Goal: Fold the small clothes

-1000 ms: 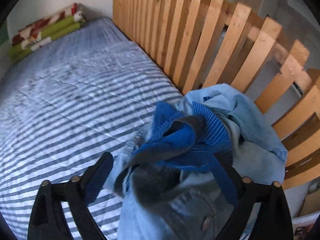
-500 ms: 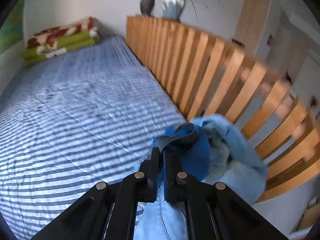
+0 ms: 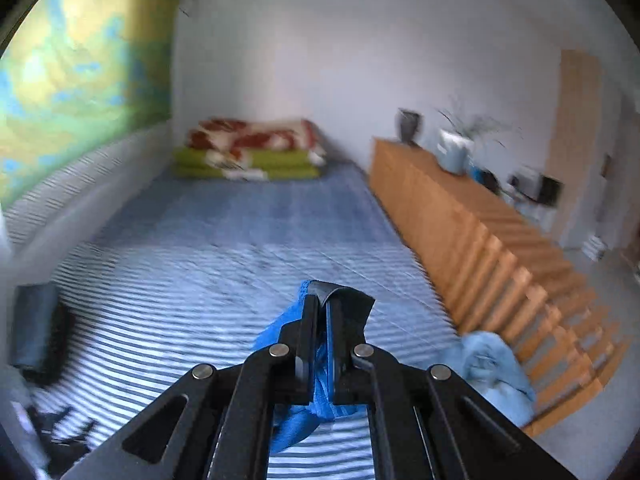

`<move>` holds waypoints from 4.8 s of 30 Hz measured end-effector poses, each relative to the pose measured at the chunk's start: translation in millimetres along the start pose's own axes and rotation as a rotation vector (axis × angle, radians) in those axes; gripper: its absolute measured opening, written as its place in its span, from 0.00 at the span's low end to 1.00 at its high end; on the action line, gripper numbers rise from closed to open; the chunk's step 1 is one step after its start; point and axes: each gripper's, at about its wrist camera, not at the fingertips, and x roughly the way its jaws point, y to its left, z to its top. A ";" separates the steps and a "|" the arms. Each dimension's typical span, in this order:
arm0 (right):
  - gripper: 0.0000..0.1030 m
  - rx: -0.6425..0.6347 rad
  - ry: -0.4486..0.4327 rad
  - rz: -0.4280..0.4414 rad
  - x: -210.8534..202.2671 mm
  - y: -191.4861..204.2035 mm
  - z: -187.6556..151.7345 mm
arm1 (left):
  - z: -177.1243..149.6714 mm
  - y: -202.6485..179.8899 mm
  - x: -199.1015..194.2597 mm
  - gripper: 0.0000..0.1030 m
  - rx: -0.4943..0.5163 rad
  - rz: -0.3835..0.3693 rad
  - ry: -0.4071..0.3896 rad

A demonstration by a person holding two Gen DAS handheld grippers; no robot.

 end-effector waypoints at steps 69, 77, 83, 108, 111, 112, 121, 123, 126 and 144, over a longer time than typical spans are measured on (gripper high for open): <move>0.03 0.343 0.552 0.242 26.5 -39.3 -364.6 | -67.0 -78.1 26.3 0.59 0.404 0.120 0.161; 0.03 0.268 0.547 0.203 27.5 -30.7 -358.5 | -64.6 -79.1 21.9 0.02 0.354 0.075 0.170; 0.03 0.189 0.477 0.148 12.2 -30.5 -331.6 | -47.6 -46.2 -35.0 0.02 0.146 0.005 0.056; 0.05 0.113 0.522 0.203 74.5 -5.4 -267.2 | -47.6 -11.7 -7.4 0.06 0.144 -0.020 0.398; 0.10 0.224 0.646 0.249 113.6 -17.6 -293.9 | -52.1 -9.7 14.2 0.12 0.066 -0.080 0.456; 0.10 0.260 0.648 0.281 113.6 -23.0 -297.0 | -50.2 -9.8 12.2 0.15 0.064 -0.095 0.443; 0.38 0.108 0.540 0.367 60.2 -7.5 -302.8 | -21.7 8.3 -25.5 0.44 0.062 -0.103 0.309; 0.40 0.031 0.550 0.359 65.0 13.2 -315.2 | -21.9 20.0 -30.3 0.45 0.049 -0.092 0.294; 0.40 -0.049 0.566 0.320 82.7 38.0 -327.3 | -26.1 34.0 -30.4 0.45 0.036 -0.081 0.298; 0.04 0.104 0.524 0.250 107.8 -44.2 -286.8 | -43.0 29.1 -0.8 0.50 0.061 -0.081 0.342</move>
